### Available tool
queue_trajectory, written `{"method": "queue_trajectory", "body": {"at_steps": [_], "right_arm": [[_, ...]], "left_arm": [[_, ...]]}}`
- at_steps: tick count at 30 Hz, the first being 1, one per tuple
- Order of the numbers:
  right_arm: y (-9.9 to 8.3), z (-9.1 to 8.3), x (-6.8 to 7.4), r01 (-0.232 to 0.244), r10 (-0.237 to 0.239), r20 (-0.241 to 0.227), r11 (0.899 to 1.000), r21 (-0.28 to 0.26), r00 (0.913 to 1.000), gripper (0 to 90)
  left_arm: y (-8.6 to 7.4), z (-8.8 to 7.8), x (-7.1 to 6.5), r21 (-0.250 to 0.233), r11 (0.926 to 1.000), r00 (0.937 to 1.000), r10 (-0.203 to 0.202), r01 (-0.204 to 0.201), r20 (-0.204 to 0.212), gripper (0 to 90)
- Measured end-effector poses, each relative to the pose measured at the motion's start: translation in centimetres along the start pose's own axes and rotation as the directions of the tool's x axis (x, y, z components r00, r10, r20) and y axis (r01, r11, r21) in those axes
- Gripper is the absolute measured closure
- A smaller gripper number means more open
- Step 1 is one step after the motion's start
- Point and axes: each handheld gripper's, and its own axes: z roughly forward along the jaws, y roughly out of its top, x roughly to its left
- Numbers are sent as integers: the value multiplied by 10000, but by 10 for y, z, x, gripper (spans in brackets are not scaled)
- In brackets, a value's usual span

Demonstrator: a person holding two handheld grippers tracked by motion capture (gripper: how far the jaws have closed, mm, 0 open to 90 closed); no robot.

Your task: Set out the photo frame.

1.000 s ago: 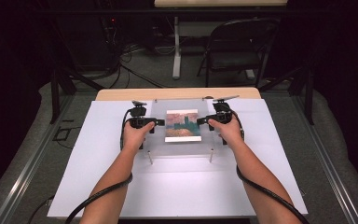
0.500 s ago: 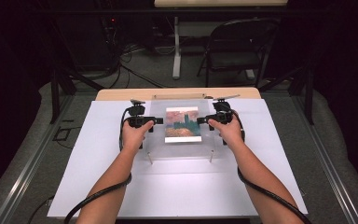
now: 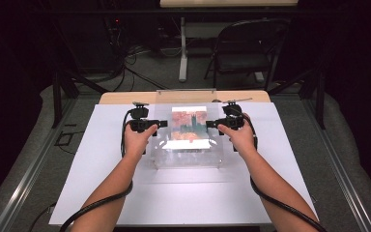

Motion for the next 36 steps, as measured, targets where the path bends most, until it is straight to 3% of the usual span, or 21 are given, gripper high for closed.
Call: {"method": "queue_trajectory", "body": {"at_steps": [22,36], "right_arm": [[-2,-31,17,1073,-1064,223,9931,-464,9941,377],[-10,-49,31,1690,-1647,513,9809,-964,9850,396]], "left_arm": [[-9,-34,-10,-846,9945,9977,637,-615,235,472],[-16,-55,-19,-1125,9870,9929,1179,-1150,190,509]]}}
